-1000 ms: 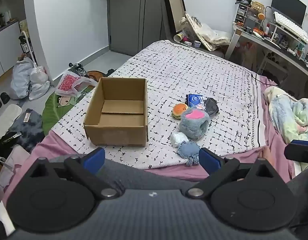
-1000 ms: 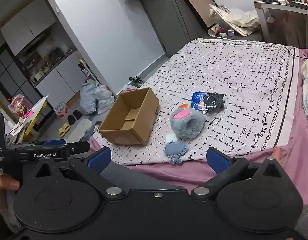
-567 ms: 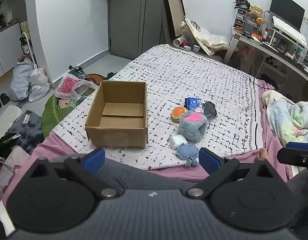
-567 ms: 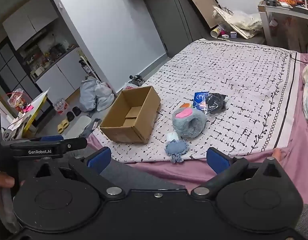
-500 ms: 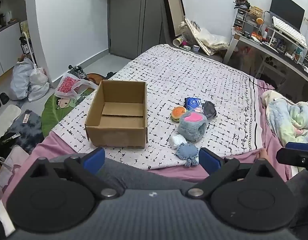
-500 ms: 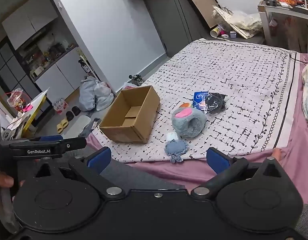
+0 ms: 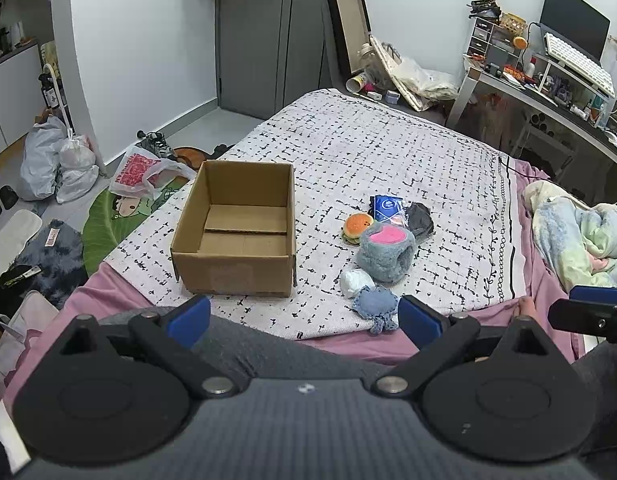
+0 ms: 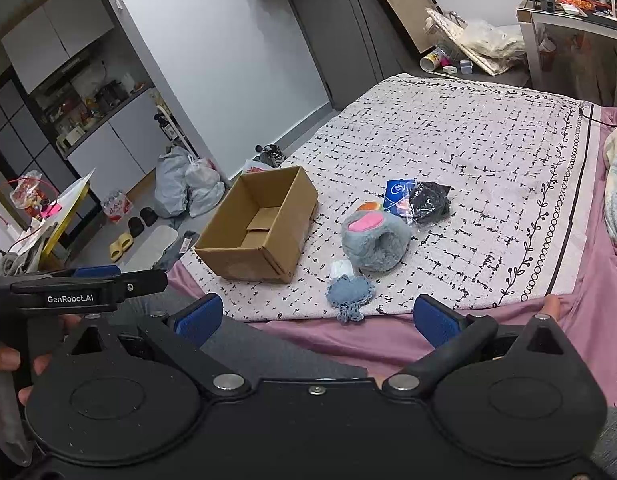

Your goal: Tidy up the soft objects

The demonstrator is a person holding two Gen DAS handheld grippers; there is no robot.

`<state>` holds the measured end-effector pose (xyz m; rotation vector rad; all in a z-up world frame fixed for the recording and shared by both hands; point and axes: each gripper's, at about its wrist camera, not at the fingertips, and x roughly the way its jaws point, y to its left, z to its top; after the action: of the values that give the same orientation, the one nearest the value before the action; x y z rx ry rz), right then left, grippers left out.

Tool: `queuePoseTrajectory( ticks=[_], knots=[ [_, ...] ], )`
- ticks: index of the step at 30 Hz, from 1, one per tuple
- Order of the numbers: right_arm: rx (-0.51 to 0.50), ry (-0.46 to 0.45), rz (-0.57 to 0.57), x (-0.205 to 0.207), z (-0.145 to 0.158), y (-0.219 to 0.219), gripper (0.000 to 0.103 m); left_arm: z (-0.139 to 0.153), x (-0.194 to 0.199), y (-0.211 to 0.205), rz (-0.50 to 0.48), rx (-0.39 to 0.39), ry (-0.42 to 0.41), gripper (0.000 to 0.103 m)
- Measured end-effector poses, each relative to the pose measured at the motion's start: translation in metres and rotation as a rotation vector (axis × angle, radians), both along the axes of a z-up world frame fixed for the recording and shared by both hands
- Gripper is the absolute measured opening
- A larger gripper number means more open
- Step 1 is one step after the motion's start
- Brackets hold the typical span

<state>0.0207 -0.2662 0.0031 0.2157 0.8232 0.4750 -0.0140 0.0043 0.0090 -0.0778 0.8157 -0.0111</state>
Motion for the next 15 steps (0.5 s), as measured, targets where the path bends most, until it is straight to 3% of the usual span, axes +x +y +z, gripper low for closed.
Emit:
queuePoseTrajectory(
  ticks=[15],
  knots=[
    [-0.004, 0.001, -0.009, 0.0017, -0.0011, -0.0002, 0.103, -0.0036, -0.0013, -0.0029, -0.01, 0.006, 0.001, 0.099]
  ],
)
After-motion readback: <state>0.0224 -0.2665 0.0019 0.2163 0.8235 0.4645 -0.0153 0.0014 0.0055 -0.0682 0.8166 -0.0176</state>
